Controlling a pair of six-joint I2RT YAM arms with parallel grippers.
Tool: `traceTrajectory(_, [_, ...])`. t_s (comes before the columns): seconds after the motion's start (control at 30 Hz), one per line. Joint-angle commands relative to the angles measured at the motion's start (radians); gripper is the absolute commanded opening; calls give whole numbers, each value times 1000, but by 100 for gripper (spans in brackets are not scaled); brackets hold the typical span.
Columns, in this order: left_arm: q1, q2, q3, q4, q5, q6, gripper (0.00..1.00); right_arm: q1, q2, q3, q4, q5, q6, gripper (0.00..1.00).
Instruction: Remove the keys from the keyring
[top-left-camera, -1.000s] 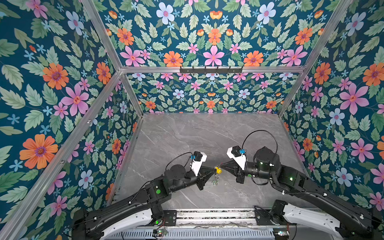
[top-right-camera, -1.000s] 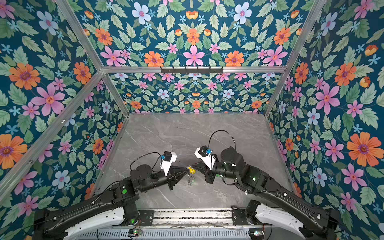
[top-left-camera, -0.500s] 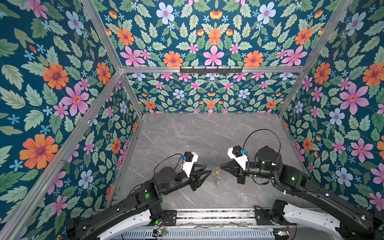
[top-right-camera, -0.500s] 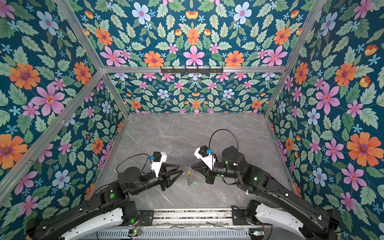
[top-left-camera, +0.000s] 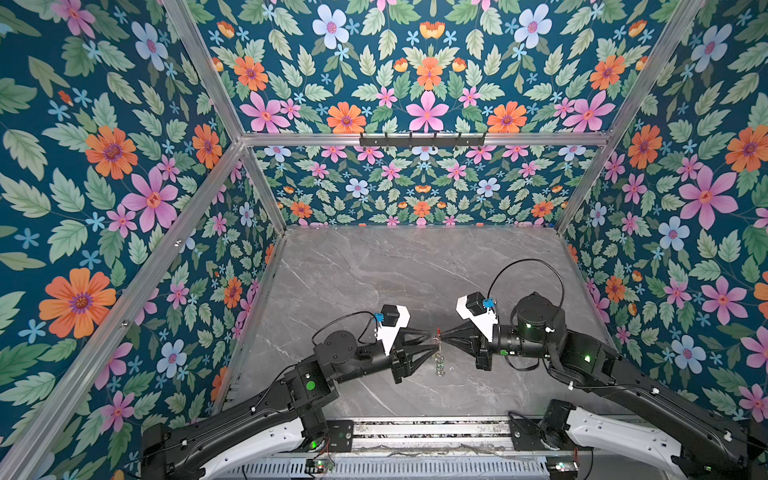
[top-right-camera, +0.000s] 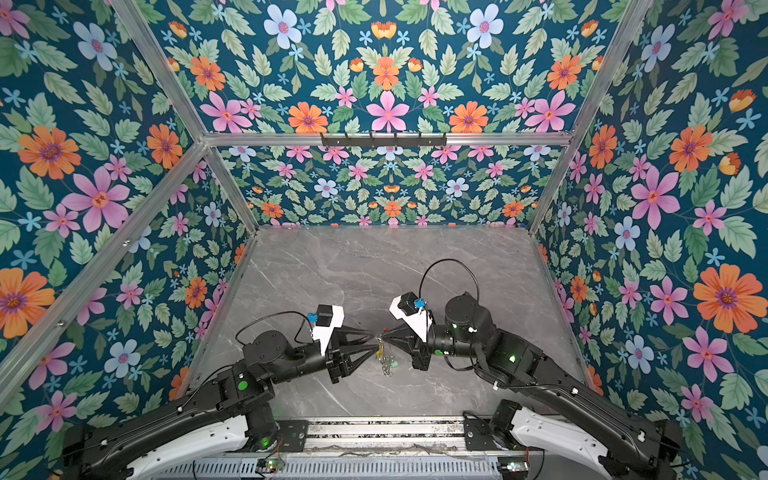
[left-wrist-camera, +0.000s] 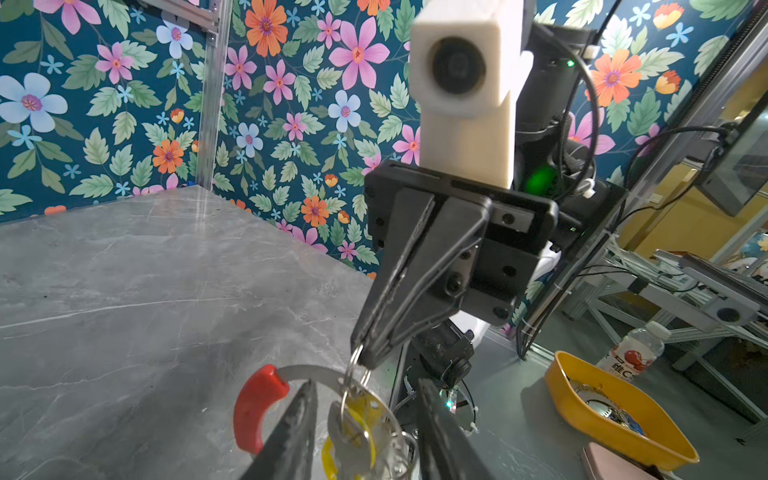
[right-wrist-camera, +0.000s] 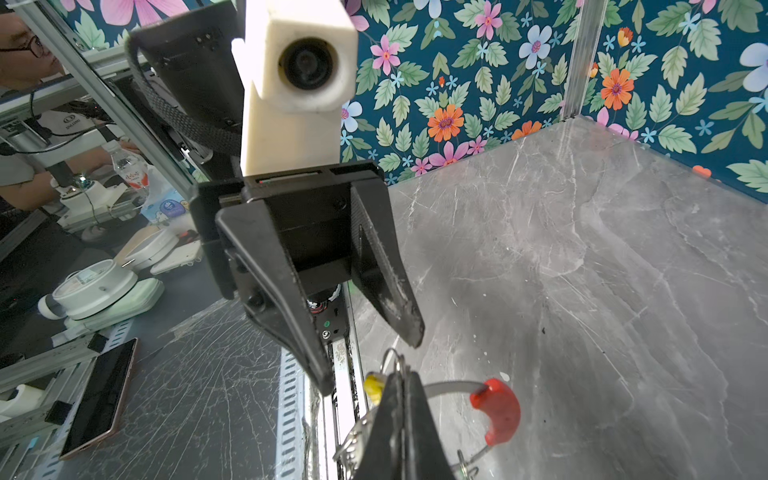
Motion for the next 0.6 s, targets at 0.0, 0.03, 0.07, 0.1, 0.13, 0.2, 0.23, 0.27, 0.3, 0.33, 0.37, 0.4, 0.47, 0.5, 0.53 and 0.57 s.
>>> traceTrajectory(0.0, [1, 8, -7, 87, 39, -20, 37, 1, 0, -6, 60, -7, 14, 0])
traceTrajectory(0.03, [0, 14, -5, 84, 35, -21, 36, 0, -2, -7, 63, -8, 15, 0])
traceTrajectory(0.07, [0, 19, -4, 83, 36, -21, 34, 2, -1, -10, 68, -10, 17, 0])
traceTrajectory(0.1, [0, 25, -4, 85, 36, -21, 32, 1, -3, -13, 71, -10, 20, 0])
traceTrajectory(0.13, [0, 28, -6, 87, 35, -21, 30, 2, -3, -14, 72, -9, 21, 0])
traceTrajectory(0.2, [0, 32, -7, 94, 36, -24, 24, 1, -6, -17, 73, -9, 22, 0])
traceTrajectory(0.23, [0, 33, -9, 99, 40, -27, 21, 0, -7, -17, 73, -9, 22, 0])
traceTrajectory(0.27, [0, 36, -7, 101, 39, -27, 19, 1, -10, -18, 73, -7, 23, 0])
traceTrajectory(0.3, [0, 39, -6, 101, 39, -29, 18, 1, -13, -21, 76, -6, 22, 0])
traceTrajectory(0.33, [0, 41, -4, 99, 39, -29, 17, 1, -16, -21, 76, -4, 22, 0])
traceTrajectory(0.37, [0, 44, -4, 97, 38, -29, 16, 1, -19, -21, 76, -4, 22, 0])
traceTrajectory(0.4, [0, 47, -3, 95, 36, -29, 16, 0, -22, -21, 79, -3, 23, 0])
traceTrajectory(0.47, [0, 49, -3, 93, 32, -31, 12, 0, -26, -23, 80, -3, 25, 0])
traceTrajectory(0.5, [2, 49, -4, 95, 31, -32, 9, 0, -27, -24, 80, -3, 25, 0])
traceTrajectory(0.53, [2, 49, -3, 96, 30, -33, 6, 0, -26, -26, 82, -3, 27, 0])
traceTrajectory(0.57, [1, 48, 0, 96, 26, -34, 3, 0, -27, -29, 84, -3, 29, 0])
